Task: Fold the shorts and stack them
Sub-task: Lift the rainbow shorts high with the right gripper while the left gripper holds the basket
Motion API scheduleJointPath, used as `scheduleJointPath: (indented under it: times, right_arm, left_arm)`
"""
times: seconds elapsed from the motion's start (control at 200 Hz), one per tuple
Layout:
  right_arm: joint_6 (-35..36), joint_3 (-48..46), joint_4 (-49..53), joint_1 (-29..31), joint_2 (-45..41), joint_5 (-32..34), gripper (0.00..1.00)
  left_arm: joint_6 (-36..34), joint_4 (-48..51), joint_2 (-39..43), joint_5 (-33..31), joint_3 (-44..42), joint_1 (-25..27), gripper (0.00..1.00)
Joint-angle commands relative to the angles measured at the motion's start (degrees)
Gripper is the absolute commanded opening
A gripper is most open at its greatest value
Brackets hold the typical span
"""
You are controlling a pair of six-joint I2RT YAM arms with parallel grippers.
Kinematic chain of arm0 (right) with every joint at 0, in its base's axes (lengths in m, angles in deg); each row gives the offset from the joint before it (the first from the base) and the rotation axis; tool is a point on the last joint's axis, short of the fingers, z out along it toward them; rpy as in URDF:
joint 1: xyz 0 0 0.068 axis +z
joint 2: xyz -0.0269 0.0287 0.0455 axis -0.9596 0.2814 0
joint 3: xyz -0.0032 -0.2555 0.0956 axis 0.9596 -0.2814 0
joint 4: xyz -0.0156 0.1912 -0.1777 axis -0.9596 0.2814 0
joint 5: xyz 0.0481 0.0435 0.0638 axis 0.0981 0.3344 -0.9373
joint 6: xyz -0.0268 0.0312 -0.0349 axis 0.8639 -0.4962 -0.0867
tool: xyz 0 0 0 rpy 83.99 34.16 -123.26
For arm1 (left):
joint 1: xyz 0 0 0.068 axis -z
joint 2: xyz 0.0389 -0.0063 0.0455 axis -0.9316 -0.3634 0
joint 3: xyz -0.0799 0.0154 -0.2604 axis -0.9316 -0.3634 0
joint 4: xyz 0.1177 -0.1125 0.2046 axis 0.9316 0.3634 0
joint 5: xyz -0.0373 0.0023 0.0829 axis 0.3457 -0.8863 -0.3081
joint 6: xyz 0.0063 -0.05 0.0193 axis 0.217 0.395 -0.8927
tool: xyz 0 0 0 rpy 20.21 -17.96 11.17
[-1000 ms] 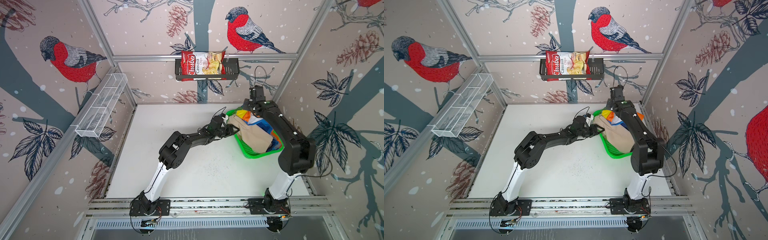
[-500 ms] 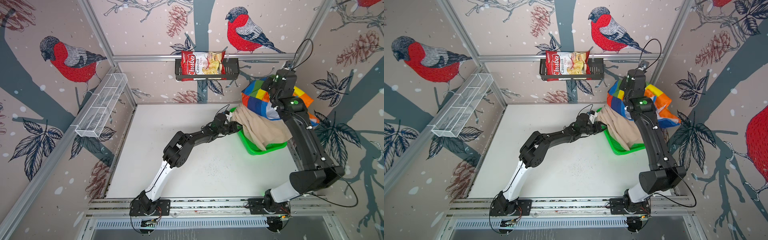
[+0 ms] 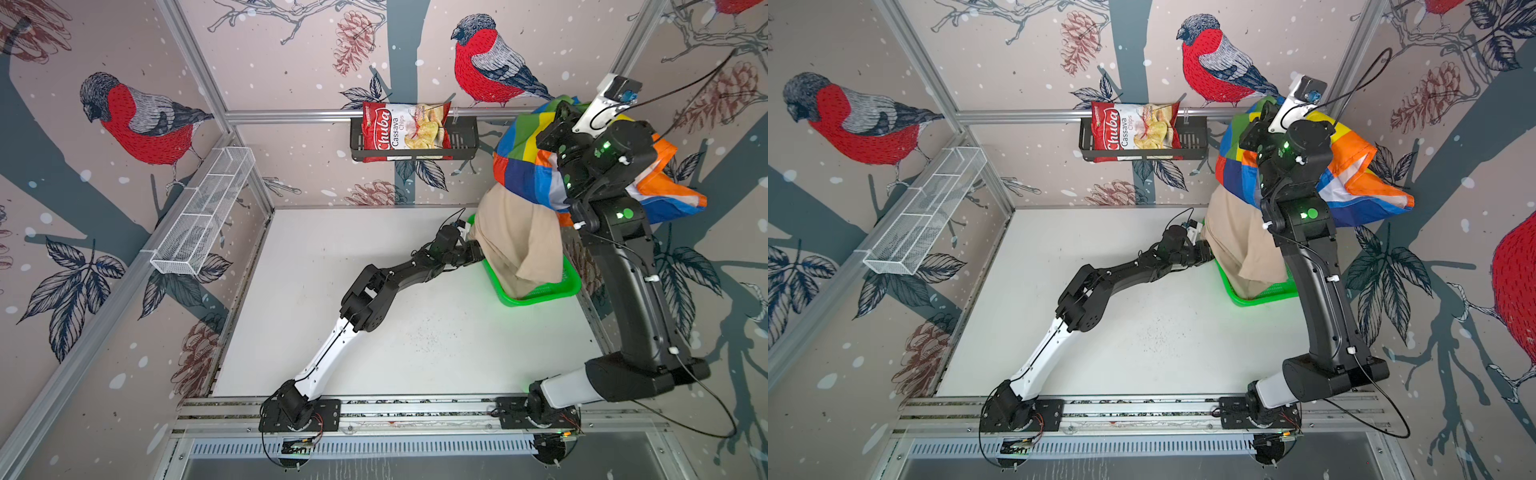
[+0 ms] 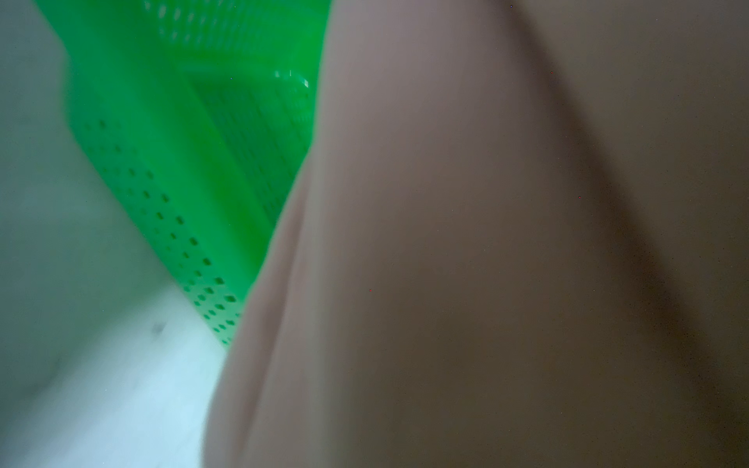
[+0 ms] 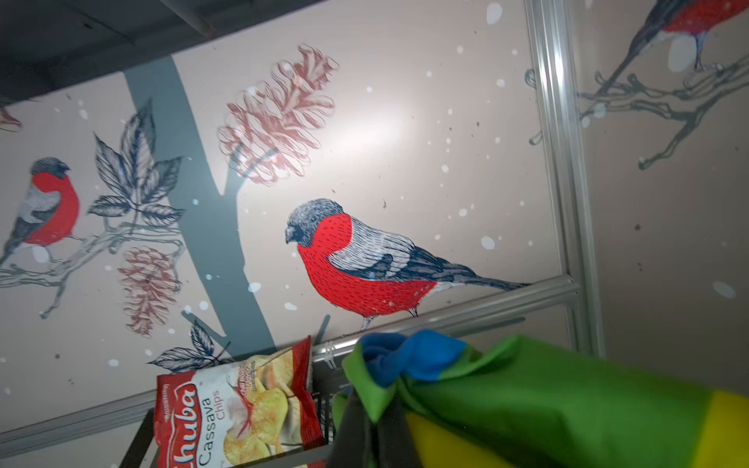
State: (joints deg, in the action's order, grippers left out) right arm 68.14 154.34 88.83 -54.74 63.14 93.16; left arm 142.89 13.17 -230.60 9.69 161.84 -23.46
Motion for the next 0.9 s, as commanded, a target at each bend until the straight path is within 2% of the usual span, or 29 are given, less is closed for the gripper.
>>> scheduleJointPath:
  times: [0.0, 0.105, 0.225, 0.33, 0.42, 0.47, 0.555, 0.79, 0.895]
  right_arm:
    - [3.7, -0.4, -6.1, 0.4, -0.7, 2.5, 0.02]
    - [4.6, -4.1, -6.2, 0.4, -1.9, 6.4, 0.04]
    - [5.9, -13.6, -9.1, -0.1, -4.0, 12.6, 0.04]
    - [3.0, -18.1, -8.4, -2.6, -4.1, 12.9, 0.02]
    - [1.0, -16.8, -6.1, -4.4, -2.8, 11.9, 0.02]
    - [1.8, -13.7, -3.8, -4.4, -1.3, 12.6, 0.06]
    - [2.1, -8.4, 0.3, -4.6, 0.8, 14.4, 0.06]
    - [1.7, -5.2, -0.1, -4.1, -0.2, 13.8, 0.04]
    - [-0.1, -9.8, 1.1, -4.1, -2.7, 14.8, 0.04]
  left_arm:
    - [-0.2, 1.8, -2.4, 1.2, 5.6, 0.4, 0.54]
    - [-1.0, 2.6, -2.4, 1.1, 6.6, 0.4, 0.53]
    - [-2.1, 2.6, -0.8, 1.0, 4.0, 0.4, 0.52]
    - [-2.2, 3.0, -0.1, 1.1, 2.8, 0.3, 0.51]
    - [-2.1, 3.8, 0.0, 1.0, 2.7, 0.4, 0.51]
    - [-2.3, 4.6, 0.3, 0.9, 2.8, 0.4, 0.57]
    - [-2.8, 5.8, 1.1, 0.8, 2.3, 0.3, 0.66]
    - [-3.5, 4.4, 8.1, 0.5, -6.4, -0.2, 0.69]
    - [-3.3, 2.4, 12.7, 0.3, -12.8, -0.8, 0.70]
